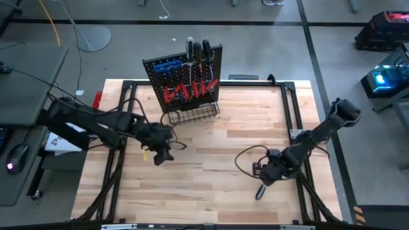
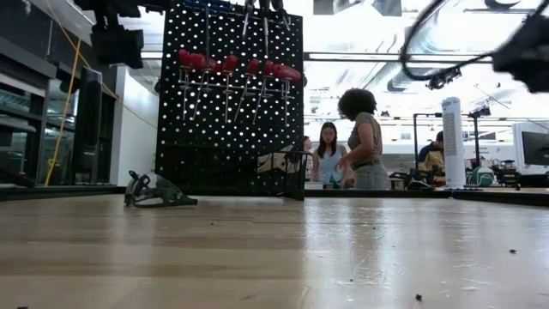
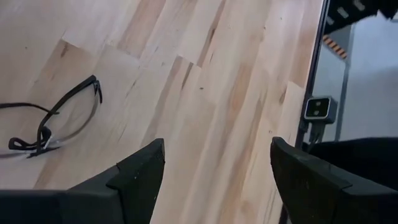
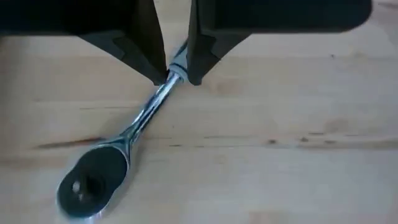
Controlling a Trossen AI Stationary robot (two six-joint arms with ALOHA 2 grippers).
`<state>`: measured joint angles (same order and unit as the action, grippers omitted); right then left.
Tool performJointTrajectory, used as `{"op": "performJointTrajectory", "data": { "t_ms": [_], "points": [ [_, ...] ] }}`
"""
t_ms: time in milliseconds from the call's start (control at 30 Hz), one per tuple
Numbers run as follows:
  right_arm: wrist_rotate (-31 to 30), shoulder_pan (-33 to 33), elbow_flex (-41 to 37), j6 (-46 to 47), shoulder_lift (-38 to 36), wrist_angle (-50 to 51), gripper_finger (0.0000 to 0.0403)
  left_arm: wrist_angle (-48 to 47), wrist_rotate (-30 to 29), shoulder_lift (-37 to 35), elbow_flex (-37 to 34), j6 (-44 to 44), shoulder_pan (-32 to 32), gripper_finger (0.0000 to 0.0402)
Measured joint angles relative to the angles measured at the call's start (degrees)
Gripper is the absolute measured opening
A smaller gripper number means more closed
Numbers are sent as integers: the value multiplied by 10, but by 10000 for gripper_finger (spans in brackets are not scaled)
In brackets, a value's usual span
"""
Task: Hang tools onto peg board
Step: Put the black ratchet socket wrench in the wire basket on the peg board
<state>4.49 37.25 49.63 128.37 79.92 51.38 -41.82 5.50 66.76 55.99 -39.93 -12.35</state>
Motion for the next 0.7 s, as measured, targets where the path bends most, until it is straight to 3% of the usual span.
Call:
{"op": "performJointTrajectory", "data": {
  "t_ms": [67, 267, 533, 700],
  "points": [
    [-12, 16, -30, 45, -6, -40, 59, -1, 6, -2, 0, -10, 7, 268],
    [11, 19, -83, 62, 8, -106, 102, -3, 21, -5, 0, -22, 17, 268],
    [10, 12, -86, 62, 8, -81, 204, -3, 26, -5, 0, -39, 20, 268],
    [28, 7, -105, 68, 12, -100, 223, -3, 25, -5, 0, -40, 27, 268]
  ]
}}
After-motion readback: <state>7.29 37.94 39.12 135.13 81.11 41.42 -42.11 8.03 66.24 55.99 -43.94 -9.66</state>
